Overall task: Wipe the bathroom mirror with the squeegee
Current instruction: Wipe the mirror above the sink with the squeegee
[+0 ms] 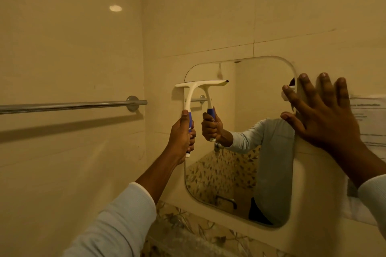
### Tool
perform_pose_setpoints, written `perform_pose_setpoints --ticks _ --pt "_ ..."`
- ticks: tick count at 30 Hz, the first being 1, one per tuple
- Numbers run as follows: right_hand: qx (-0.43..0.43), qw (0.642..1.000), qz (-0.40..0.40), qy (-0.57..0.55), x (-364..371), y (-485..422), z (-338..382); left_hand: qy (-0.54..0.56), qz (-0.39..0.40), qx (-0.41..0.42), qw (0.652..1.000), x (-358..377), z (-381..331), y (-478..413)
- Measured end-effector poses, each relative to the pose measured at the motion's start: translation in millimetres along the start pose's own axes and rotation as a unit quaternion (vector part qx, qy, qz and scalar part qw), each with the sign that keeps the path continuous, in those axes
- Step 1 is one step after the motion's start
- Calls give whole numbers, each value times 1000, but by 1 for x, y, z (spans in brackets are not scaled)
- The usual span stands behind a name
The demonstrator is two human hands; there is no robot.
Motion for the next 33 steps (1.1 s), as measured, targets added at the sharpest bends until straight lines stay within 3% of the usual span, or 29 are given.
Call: perform_pose_setpoints --ticks 15,33 --pt "3 1000 8 -3 -4 0 1 -34 7 -49 998 -54 74 29" --pt "4 1000 -4 -4 -2 0 1 -9 -80 -233 969 -151 211 109"
Point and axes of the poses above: each hand's wrist, its own y-axis away from the middle knuckle, its own x-axis out of the palm, z = x × y, the point moved 8 cm from there along -y, towards the middle knuckle, and after that the axes turned 14 degrees about y, right-handed, at the moved point
